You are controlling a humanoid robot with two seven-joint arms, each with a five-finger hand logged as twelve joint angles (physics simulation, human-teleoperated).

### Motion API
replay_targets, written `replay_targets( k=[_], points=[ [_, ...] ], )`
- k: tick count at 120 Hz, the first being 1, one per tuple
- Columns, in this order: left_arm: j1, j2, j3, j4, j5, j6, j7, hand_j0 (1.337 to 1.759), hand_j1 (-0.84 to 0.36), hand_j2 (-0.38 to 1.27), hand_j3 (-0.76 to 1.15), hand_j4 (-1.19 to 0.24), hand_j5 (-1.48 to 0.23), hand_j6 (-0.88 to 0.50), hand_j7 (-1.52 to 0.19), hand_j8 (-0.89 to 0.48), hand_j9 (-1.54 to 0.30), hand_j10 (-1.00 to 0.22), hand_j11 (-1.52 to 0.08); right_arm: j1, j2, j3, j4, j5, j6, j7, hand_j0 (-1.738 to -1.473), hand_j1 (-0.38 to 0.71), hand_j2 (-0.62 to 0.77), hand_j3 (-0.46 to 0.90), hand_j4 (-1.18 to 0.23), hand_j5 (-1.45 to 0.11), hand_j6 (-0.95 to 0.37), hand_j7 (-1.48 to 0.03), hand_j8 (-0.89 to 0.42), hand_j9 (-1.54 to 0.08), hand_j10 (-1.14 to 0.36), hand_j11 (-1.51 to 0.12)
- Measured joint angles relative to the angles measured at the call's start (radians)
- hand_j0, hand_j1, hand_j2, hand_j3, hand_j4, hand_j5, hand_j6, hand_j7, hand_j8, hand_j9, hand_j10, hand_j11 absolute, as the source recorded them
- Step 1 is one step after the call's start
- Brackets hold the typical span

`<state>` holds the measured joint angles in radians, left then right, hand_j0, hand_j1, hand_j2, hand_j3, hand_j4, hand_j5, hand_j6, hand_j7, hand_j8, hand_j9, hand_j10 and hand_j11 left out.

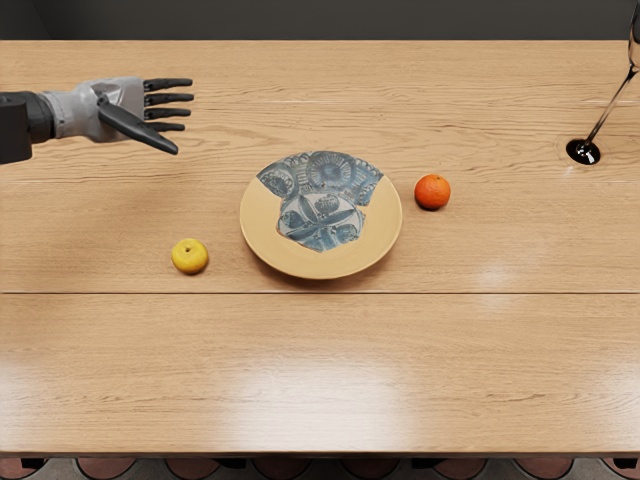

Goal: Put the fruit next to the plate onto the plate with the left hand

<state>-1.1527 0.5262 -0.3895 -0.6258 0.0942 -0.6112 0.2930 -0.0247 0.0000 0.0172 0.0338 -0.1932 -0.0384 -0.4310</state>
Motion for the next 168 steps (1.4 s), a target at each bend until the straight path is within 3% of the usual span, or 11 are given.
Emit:
replay_targets(
  k=[29,42,63,91,115,139,152,168],
  points=[
    [-0.013,0.001,0.001,-0.003,0.06,0.0,0.0,1.658,0.33,0.0,0.0,-0.02,-0.02,-0.02,-0.02,-0.02,-0.02,-0.02,-0.02,-0.001,0.0,0.001,0.0,0.0,0.003,0.0,-1.658,-0.35,0.0,0.0,0.0,0.0,0.0,0.0,0.0,0.0,0.0,0.0],
    [-0.058,0.016,0.001,-0.067,0.172,0.0,0.003,1.658,0.33,0.0,0.0,-0.02,-0.02,-0.02,-0.02,-0.02,-0.02,-0.02,-0.02,-0.003,0.0,-0.001,0.001,0.0,0.006,0.0,-1.658,-0.35,0.0,0.0,0.0,0.0,0.0,0.0,0.0,0.0,0.0,0.0],
    [-0.11,0.012,0.018,-0.154,0.316,0.0,0.048,1.658,0.33,0.0,0.0,-0.02,-0.02,-0.02,-0.02,-0.02,-0.02,-0.02,-0.02,-0.004,0.0,-0.002,0.0,0.0,0.008,0.0,-1.658,-0.35,0.0,0.0,0.0,0.0,0.0,0.0,0.0,0.0,0.0,0.0],
    [-0.217,0.022,0.13,-0.253,0.36,0.0,0.106,1.658,0.33,0.0,0.0,-0.02,-0.02,-0.02,-0.02,-0.02,-0.02,-0.02,-0.02,-0.004,0.0,-0.003,0.0,0.0,0.008,0.0,-1.658,-0.35,0.0,0.0,0.0,0.0,0.0,0.0,0.0,0.0,0.0,0.0],
    [-0.232,0.036,0.174,-0.353,0.421,0.0,0.156,1.658,0.33,0.0,0.0,-0.02,-0.03,-0.02,-0.03,-0.02,-0.03,-0.02,-0.03,-0.004,0.0,-0.003,0.001,0.0,0.008,0.0,-1.658,-0.35,0.0,0.0,0.0,0.0,0.0,0.0,0.0,0.0,0.0,0.0],
    [-0.4,0.144,0.307,-0.567,0.433,0.056,0.175,1.658,0.33,0.0,0.0,-0.02,-0.03,-0.02,-0.03,-0.02,-0.03,-0.02,-0.03,-0.004,0.0,-0.003,0.0,0.0,0.008,0.0,-1.658,-0.35,0.0,0.0,0.0,0.0,0.0,0.0,0.0,0.0,0.0,0.0],
    [-0.447,0.168,0.392,-0.675,0.433,0.168,0.177,1.658,0.33,0.0,0.0,-0.02,-0.03,-0.02,-0.03,-0.02,-0.03,-0.02,-0.03,-0.004,0.0,-0.002,0.0,0.0,0.008,0.0,-1.658,-0.35,0.0,0.0,0.0,0.0,0.0,0.0,0.0,0.0,0.0,0.0],
    [-0.469,0.174,0.471,-0.757,0.433,0.29,0.178,1.658,0.33,0.0,0.0,-0.02,-0.03,-0.02,-0.03,-0.02,-0.03,-0.02,-0.03,-0.004,0.0,-0.003,0.0,0.0,0.008,0.0,-1.658,-0.35,0.0,0.0,0.0,0.0,0.0,0.0,0.0,0.0,0.0,0.0]
  ],
)
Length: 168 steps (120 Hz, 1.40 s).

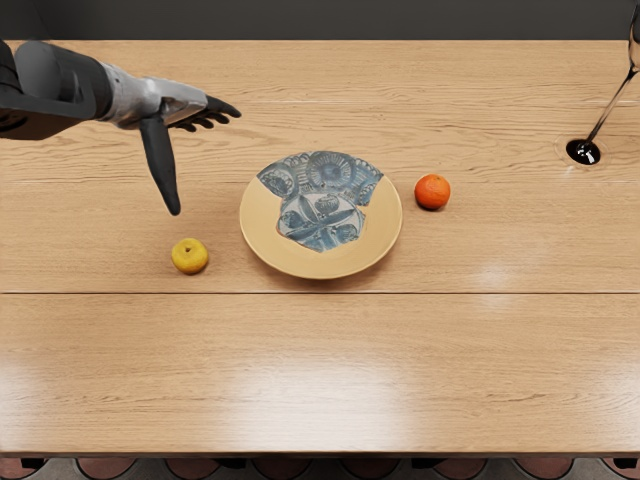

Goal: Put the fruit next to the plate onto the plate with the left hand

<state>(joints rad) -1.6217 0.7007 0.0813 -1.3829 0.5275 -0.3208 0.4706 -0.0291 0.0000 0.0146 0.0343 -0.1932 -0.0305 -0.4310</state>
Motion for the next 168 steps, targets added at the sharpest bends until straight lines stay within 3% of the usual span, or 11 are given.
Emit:
replay_targets(
  k=[45,63,75,90,139,168],
  points=[
    [-0.118,-0.046,0.29,-0.159,-0.002,0.377,0.015,1.658,0.33,0.0,0.0,-0.02,-0.03,-0.02,-0.03,-0.02,-0.03,-0.02,-0.03,0.0,0.0,0.0,0.0,0.0,0.0,0.0,-1.658,-0.35,0.0,0.0,0.0,0.0,0.0,0.0,0.0,0.0,0.0,0.0],
    [-0.16,-0.07,0.388,-0.18,-0.026,0.431,0.064,1.658,0.33,0.0,0.0,-0.02,-0.03,-0.02,-0.03,-0.02,-0.03,-0.02,-0.03,0.0,0.0,0.0,0.0,0.0,0.0,0.0,-1.658,-0.35,0.0,0.0,0.0,0.0,0.0,0.0,0.0,0.0,0.0,0.0],
    [-0.168,-0.089,0.413,-0.196,-0.068,0.444,0.11,1.658,0.33,0.0,0.0,-0.02,-0.03,-0.02,-0.03,-0.02,-0.03,-0.02,-0.03,0.0,0.0,0.0,0.0,0.0,0.0,0.0,-1.658,-0.35,0.0,0.0,0.0,0.0,0.0,0.0,0.0,0.0,0.0,0.0],
    [-0.18,-0.13,0.432,-0.212,-0.092,0.478,0.131,1.658,0.33,0.01,0.0,-0.02,-0.03,-0.02,-0.03,-0.02,-0.03,-0.02,-0.03,0.0,0.0,0.0,0.0,0.0,0.0,0.0,-1.658,-0.35,0.0,0.0,0.0,0.0,0.0,0.0,0.0,0.0,0.0,0.0],
    [-0.188,-0.239,0.528,-0.247,-0.104,0.671,0.14,1.658,0.31,0.01,0.0,-0.03,-0.04,-0.03,-0.04,-0.03,-0.04,-0.03,-0.04,0.0,0.0,0.0,0.0,0.0,0.0,0.0,-1.658,-0.35,0.0,0.0,0.0,0.0,0.0,0.0,0.0,0.0,0.0,0.0],
    [-0.179,-0.27,0.57,-0.253,-0.104,0.756,0.14,1.658,0.24,0.02,0.0,-0.09,-0.12,-0.09,-0.12,-0.09,-0.12,-0.09,-0.11,0.0,0.0,0.0,0.0,0.0,0.0,0.0,-1.658,-0.35,0.0,0.0,0.0,0.0,0.0,0.0,0.0,0.0,0.0,0.0]
  ],
)
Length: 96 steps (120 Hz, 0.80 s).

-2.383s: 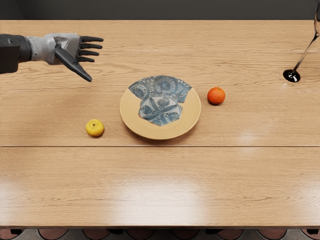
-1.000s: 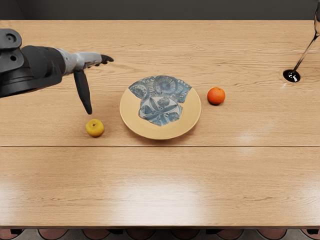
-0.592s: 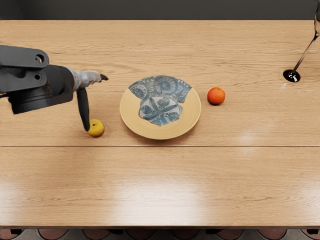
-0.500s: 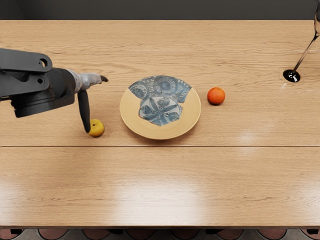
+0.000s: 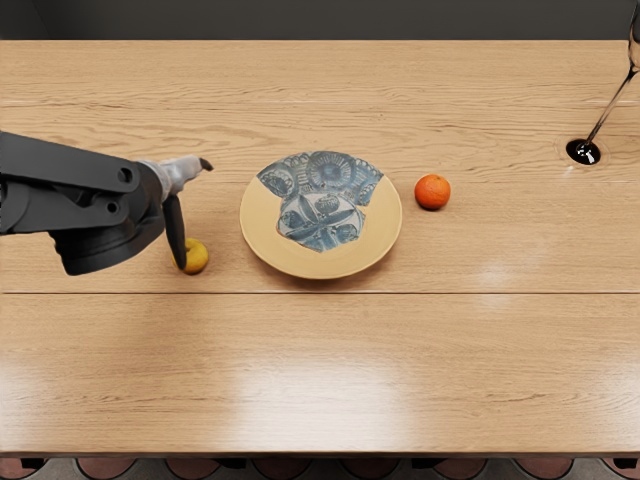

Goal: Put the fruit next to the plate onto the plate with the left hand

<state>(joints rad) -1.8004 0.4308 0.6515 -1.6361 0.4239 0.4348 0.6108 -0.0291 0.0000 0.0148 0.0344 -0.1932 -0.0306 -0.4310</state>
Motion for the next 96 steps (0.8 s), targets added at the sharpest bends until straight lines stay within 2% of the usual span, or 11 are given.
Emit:
replay_targets(
  k=[36,96],
  points=[
    [0.05,-0.031,0.005,0.006,0.005,0.039,0.0,1.658,0.14,0.04,0.0,-0.18,-0.23,-0.18,-0.23,-0.18,-0.23,-0.18,-0.23,0.0,0.0,0.0,0.0,0.0,0.0,0.0,-1.658,-0.35,0.0,0.0,0.0,0.0,0.0,0.0,0.0,0.0,0.0,0.0],
    [0.121,-0.06,0.005,0.038,0.045,0.125,0.0,1.658,0.11,0.04,0.0,-0.2,-0.26,-0.2,-0.26,-0.2,-0.26,-0.2,-0.26,0.0,0.0,0.0,0.0,0.0,0.001,0.0,-1.658,-0.35,0.0,0.0,0.0,0.0,0.0,0.0,0.0,0.0,0.0,0.0]
  ],
)
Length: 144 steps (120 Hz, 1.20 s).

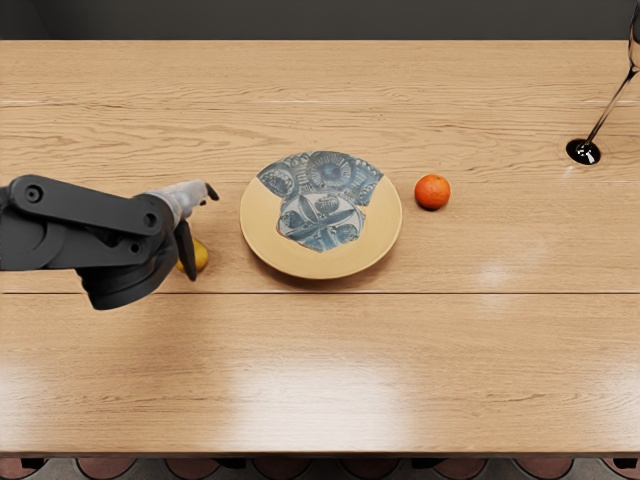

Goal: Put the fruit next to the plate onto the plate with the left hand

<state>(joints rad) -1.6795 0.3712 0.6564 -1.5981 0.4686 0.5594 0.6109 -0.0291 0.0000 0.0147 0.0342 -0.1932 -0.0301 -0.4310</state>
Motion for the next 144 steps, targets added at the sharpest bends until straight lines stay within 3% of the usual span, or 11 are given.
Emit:
replay_targets(
  k=[63,144],
  points=[
    [0.076,-0.031,0.0,0.05,0.11,0.019,0.0,1.658,0.1,0.04,0.0,-0.21,-0.27,-0.21,-0.27,-0.21,-0.27,-0.21,-0.27,0.0,0.0,0.0,0.0,0.0,0.0,0.0,-1.658,-0.35,0.0,0.0,0.0,0.0,0.0,0.0,0.0,0.0,0.0,0.0],
    [0.156,-0.047,-0.001,0.103,0.165,0.019,0.0,1.658,-0.01,0.06,0.0,-0.3,-0.39,-0.3,-0.39,-0.3,-0.39,-0.3,-0.39,0.0,0.0,0.0,0.0,0.0,0.0,0.0,-1.658,-0.35,0.0,0.0,0.0,0.0,0.0,0.0,0.0,0.0,0.0,0.0]
  ],
)
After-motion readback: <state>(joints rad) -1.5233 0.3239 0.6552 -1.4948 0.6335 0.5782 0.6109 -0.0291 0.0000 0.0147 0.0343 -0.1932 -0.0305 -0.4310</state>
